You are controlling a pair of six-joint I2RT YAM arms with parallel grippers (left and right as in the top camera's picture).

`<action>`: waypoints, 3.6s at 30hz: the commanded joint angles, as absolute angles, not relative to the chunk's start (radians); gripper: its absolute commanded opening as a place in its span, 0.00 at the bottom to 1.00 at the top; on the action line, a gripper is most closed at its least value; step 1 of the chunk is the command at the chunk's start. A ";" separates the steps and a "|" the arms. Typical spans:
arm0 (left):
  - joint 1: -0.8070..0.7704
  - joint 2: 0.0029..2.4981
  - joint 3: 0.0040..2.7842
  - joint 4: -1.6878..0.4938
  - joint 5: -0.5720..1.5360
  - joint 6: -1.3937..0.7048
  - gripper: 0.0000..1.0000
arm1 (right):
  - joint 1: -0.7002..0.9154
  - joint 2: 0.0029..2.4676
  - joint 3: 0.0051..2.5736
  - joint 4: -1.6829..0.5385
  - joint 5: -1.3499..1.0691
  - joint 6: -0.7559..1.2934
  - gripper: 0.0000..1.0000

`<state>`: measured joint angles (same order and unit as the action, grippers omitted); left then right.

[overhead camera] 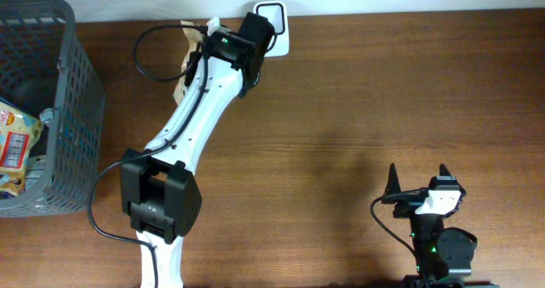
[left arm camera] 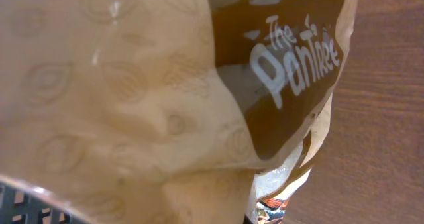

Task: Scan the item barcode
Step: 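Lift the Pantree bag out and carry it toward the white scanner, then lower the bag onto the table beside the scanner and release, then return the left gripper to the basket and grasp the blue bottle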

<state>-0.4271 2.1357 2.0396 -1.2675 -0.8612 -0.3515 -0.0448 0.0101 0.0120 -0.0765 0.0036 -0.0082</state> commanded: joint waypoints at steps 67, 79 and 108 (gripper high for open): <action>-0.033 2.309 3.060 -1.608 -0.240 -0.201 0.99 | -0.039 0.004 0.006 -0.082 0.012 -0.010 0.98; 0.361 2.305 3.138 -1.641 -0.221 -0.284 0.99 | -0.039 0.004 0.006 -0.082 0.012 -0.010 0.98; 0.593 2.154 2.504 -1.602 0.029 0.031 1.00 | -0.039 0.004 0.006 -0.082 0.012 -0.010 0.98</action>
<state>0.5915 2.1731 2.5549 -1.6421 -0.1329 -0.1276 -0.0448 0.0101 0.0120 -0.0765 0.0032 -0.0074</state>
